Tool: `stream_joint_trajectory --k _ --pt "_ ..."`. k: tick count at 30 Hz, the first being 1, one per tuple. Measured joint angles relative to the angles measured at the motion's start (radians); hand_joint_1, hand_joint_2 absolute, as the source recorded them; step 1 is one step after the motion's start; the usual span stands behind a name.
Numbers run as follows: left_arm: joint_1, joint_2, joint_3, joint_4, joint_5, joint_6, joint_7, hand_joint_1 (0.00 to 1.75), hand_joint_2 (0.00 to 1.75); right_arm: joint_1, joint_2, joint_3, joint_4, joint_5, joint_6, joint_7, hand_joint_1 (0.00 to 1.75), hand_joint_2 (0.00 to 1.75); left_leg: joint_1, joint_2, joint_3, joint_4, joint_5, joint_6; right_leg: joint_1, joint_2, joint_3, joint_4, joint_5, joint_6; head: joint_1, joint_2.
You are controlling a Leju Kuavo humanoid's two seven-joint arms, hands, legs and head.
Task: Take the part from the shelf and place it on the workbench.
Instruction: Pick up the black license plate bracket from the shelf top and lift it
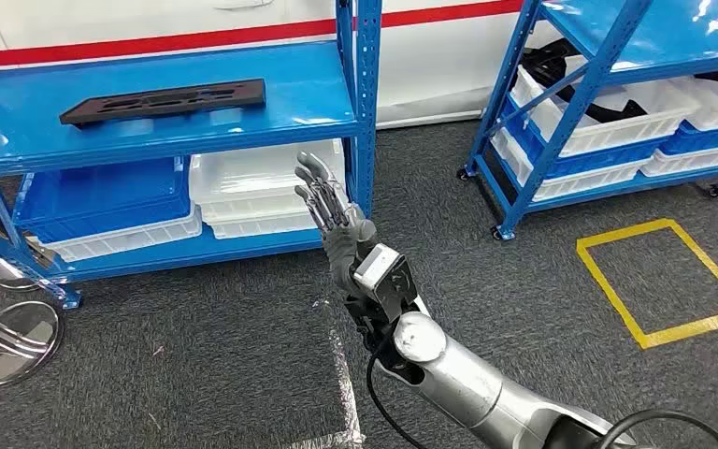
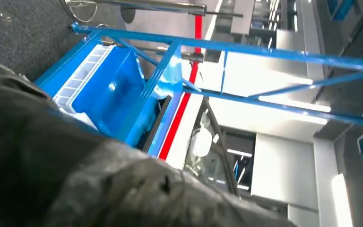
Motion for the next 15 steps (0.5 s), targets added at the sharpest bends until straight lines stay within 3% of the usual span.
stream_joint_trajectory --k 3,5,6,8,9,11,12,13,15 --pt "-0.003 0.001 -0.001 0.0 -0.001 0.002 0.002 0.0 0.0 -0.001 -0.002 0.004 -0.004 0.004 -0.004 0.005 0.0 0.0 0.002 -0.019 -0.02 0.019 -0.004 -0.013 0.002 0.026 0.003 -0.007 -0.013 -0.017 0.0 0.0" --pt "-0.002 0.001 -0.003 0.0 -0.001 0.004 0.004 0.0 0.0 -0.002 -0.003 0.007 -0.006 0.008 -0.006 0.008 0.0 0.0 0.005 -0.036 -0.03 0.019 -0.001 -0.023 0.005 0.004 0.005 -0.011 -0.009 -0.036 0.0 0.0" --pt "0.0 0.001 -0.004 0.0 -0.001 0.004 0.005 0.0 0.0 -0.003 -0.003 0.008 -0.007 0.01 -0.006 0.009 0.0 0.0 0.005 -0.026 -0.034 0.026 -0.004 -0.027 0.006 -0.007 0.009 -0.016 -0.008 -0.043 -0.001 0.0" --pt "0.0 0.0 -0.005 0.0 -0.002 0.005 0.008 0.0 0.0 -0.006 -0.003 0.011 -0.01 0.012 -0.005 0.012 0.0 0.0 0.005 0.024 -0.066 0.086 -0.036 -0.034 0.006 -0.036 0.019 -0.028 -0.005 -0.056 -0.001 0.0" --pt "-0.001 0.0 -0.005 0.0 -0.002 0.005 0.009 0.0 0.0 -0.007 -0.004 0.012 -0.01 0.013 -0.005 0.014 0.0 0.0 0.004 0.053 -0.095 0.144 -0.062 -0.037 0.01 -0.051 0.023 -0.03 -0.006 -0.059 -0.002 0.0" --pt "-0.003 -0.001 -0.008 0.0 -0.003 0.005 0.009 0.0 0.0 -0.007 -0.004 0.014 -0.011 0.014 -0.006 0.02 0.0 0.0 0.007 0.073 -0.161 0.266 -0.106 -0.042 0.015 -0.081 0.025 -0.032 -0.008 -0.064 -0.002 0.0" --pt "-0.002 -0.001 -0.01 0.0 -0.003 0.005 0.01 0.0 0.0 -0.007 -0.004 0.015 -0.011 0.014 -0.006 0.023 0.0 0.0 0.008 0.076 -0.18 0.296 -0.108 -0.042 0.017 -0.093 0.025 -0.032 -0.01 -0.065 -0.002 0.0" --pt "-0.001 -0.001 -0.011 0.0 -0.004 0.005 0.01 0.0 0.0 -0.007 -0.004 0.016 -0.011 0.014 -0.007 0.025 0.0 0.0 0.008 0.078 -0.179 0.289 -0.091 -0.042 0.018 -0.103 0.026 -0.032 -0.012 -0.066 -0.002 0.0" --pt "0.002 -0.001 -0.011 0.0 -0.004 0.005 0.011 0.0 0.0 -0.009 -0.005 0.018 -0.011 0.015 -0.007 0.027 0.0 0.0 0.009 0.083 -0.119 0.167 -0.022 -0.039 0.019 -0.116 0.031 -0.032 -0.016 -0.064 -0.002 0.0"
